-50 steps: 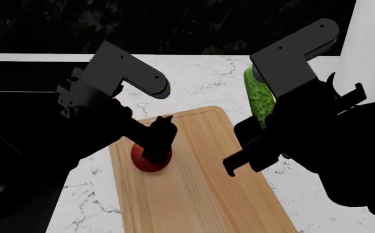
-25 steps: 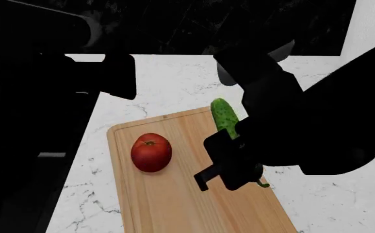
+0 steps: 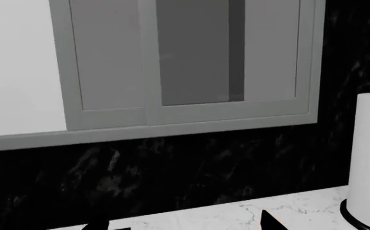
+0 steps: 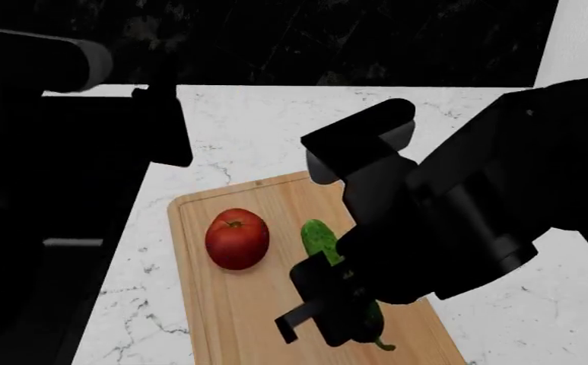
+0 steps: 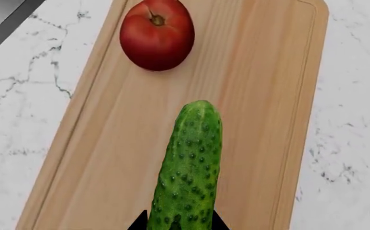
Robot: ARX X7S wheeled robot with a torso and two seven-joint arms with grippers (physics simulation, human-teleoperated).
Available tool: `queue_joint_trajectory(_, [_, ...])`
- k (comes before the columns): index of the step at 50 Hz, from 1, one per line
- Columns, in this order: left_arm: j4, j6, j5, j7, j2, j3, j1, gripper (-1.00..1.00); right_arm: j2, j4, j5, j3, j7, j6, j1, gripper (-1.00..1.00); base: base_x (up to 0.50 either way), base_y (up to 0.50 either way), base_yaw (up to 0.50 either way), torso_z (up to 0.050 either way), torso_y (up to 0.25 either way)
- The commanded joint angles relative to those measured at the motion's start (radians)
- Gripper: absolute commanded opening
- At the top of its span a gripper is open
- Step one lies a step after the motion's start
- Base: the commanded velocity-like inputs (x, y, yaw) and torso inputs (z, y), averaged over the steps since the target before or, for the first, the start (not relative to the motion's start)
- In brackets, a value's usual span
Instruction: Pick the vegetables from the sink and place them on the cutting board.
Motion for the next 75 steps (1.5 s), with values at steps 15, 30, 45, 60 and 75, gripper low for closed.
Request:
queue_joint_trajectory(15, [0.024, 0.011, -0.002, 0.0, 0.004, -0.018, 0.027, 1.0, -0.012, -0.026, -0.045, -0.04, -0.047, -0.05, -0.09, -1.0, 0.0, 0.0, 0.0, 0.0, 0.0])
queue_joint_trajectory(30, [0.021, 0.019, -0.009, -0.008, -0.005, -0.009, 0.037, 1.0, -0.006, -0.043, -0.066, -0.06, -0.067, -0.08, -0.133, -1.0, 0.0, 0.0, 0.0, 0.0, 0.0])
queue_joint_trajectory(45, [0.027, 0.022, -0.018, -0.017, -0.013, -0.002, 0.045, 1.0, -0.006, -0.057, -0.079, -0.079, -0.079, -0.1, -0.162, -1.0, 0.0, 0.0, 0.0, 0.001, 0.0])
queue_joint_trajectory(60, [0.028, 0.023, -0.03, -0.024, -0.019, -0.001, 0.045, 1.0, -0.005, -0.063, -0.094, -0.094, -0.093, -0.123, -0.188, -1.0, 0.0, 0.0, 0.0, 0.0, 0.0])
queue_joint_trajectory(75, [0.025, 0.025, -0.042, -0.031, -0.024, 0.001, 0.041, 1.0, 0.003, -0.05, -0.096, -0.09, -0.099, -0.109, -0.115, 1.0, 0.0, 0.0, 0.0, 0.0, 0.0])
